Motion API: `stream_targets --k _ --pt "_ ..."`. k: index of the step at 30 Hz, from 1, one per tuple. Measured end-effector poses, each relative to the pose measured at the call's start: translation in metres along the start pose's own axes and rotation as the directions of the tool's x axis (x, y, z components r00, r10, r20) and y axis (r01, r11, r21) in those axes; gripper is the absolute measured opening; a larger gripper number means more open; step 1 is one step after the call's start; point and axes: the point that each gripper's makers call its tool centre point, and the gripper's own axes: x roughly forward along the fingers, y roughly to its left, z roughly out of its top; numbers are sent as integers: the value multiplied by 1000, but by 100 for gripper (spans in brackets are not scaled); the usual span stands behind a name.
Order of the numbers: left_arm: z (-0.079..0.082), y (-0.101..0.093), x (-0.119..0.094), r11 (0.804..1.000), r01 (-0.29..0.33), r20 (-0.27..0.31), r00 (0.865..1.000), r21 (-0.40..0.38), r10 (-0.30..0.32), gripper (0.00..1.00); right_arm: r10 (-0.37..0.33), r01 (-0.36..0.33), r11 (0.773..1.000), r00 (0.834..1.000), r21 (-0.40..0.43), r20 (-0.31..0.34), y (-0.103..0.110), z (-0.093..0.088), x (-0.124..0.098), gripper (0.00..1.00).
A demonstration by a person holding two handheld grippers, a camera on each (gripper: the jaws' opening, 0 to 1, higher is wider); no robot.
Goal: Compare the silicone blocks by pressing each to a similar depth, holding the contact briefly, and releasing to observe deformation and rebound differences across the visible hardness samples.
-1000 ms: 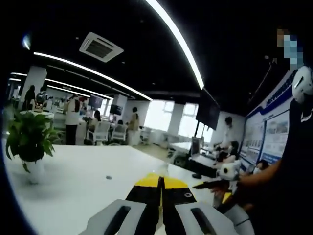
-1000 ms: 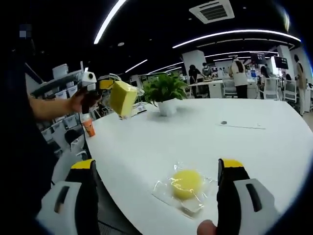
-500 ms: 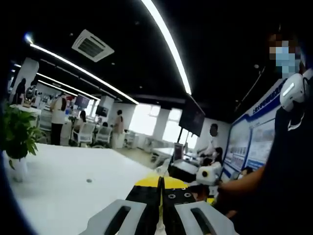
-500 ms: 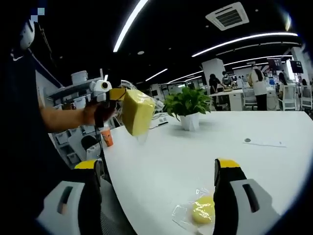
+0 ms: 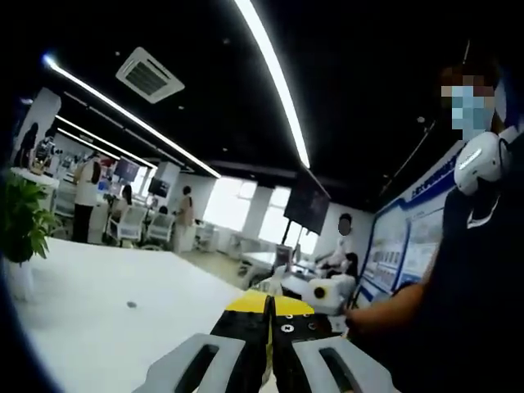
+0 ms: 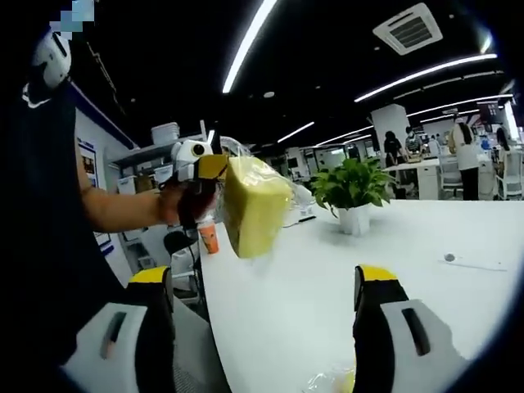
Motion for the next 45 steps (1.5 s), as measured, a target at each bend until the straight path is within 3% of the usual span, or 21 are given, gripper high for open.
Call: stream_targets --k 8,16,24,27,30,33,38,41,45 --pt "-8 -10 9 999 37 -20 999 -14 -37 0 83 -84 996 996 20 24 11 9 15 66" --pt "-18 -17 22 998 52 -25 998 -36 -53 0 127 -131 987 991 96 53 11 2 21 55" --pt "-24 -22 33 996 66 -19 998 -65 -67 0 152 -166 975 983 146 99 13 8 18 49" --pt "-25 -26 40 995 73 -11 997 -68 -74 0 155 -168 976 982 137 107 12 10 17 54" --pt "-28 -26 43 995 64 -12 998 -72 -65 0 185 -203 969 974 139 131 15 16 11 39" --pt "-27 -27 43 996 55 -8 998 -73 -56 0 196 -210 970 974 124 117 16 15 9 28" --pt "-29 -26 42 996 43 -14 999 -79 -45 0 191 -201 972 977 125 93 18 14 7 24" --pt "-31 -27 40 988 32 -19 999 -152 -35 0 203 -210 971 977 114 71 21 13 6 23" --pt "-35 -26 39 991 17 -41 999 -130 -23 0 208 -211 970 977 120 35 21 7 5 21"
